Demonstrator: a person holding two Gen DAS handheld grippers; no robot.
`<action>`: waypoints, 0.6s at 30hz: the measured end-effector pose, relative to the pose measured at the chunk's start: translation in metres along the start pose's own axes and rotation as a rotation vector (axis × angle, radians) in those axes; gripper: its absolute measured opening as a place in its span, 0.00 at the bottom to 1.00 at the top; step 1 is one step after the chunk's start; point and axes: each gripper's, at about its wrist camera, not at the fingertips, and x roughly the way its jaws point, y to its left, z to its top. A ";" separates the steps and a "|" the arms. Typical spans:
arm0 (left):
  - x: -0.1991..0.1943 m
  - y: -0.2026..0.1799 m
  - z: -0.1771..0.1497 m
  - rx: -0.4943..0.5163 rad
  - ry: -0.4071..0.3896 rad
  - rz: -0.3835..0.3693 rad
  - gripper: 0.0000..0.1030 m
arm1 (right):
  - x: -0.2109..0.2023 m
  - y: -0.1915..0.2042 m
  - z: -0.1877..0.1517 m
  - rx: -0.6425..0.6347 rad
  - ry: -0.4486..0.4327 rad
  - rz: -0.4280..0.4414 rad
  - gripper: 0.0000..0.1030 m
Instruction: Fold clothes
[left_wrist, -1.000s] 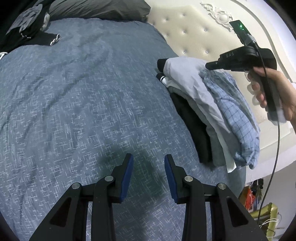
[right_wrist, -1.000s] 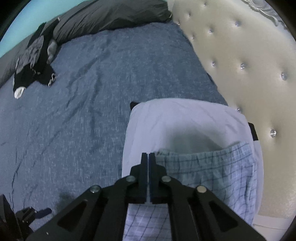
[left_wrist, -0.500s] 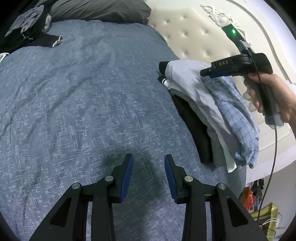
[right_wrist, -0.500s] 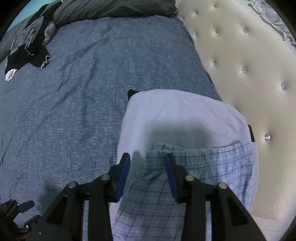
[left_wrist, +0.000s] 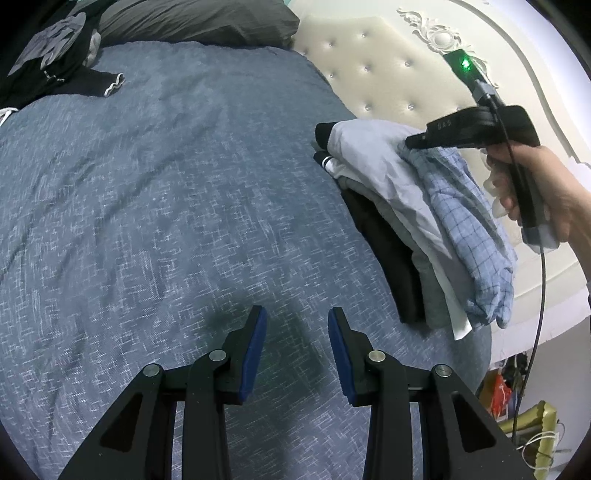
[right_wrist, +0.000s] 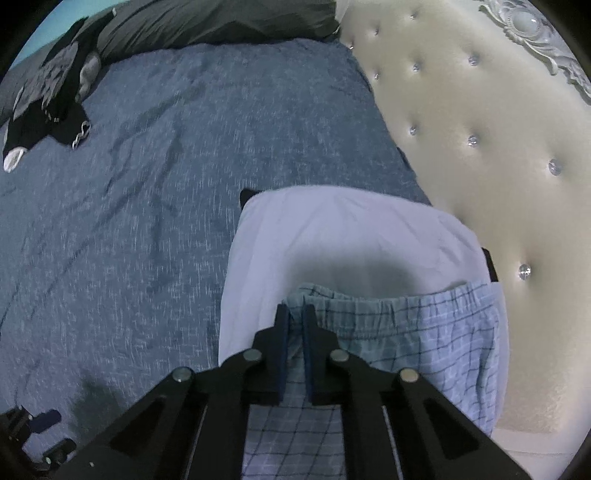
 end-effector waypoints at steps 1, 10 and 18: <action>0.000 0.001 0.000 -0.002 0.000 0.001 0.37 | -0.001 -0.001 0.001 0.015 -0.003 0.013 0.06; -0.002 0.006 -0.002 -0.003 0.005 -0.003 0.37 | 0.011 -0.020 0.008 0.181 -0.007 0.108 0.06; -0.001 0.008 -0.005 -0.008 0.010 0.001 0.37 | 0.001 -0.043 0.005 0.306 -0.064 0.215 0.08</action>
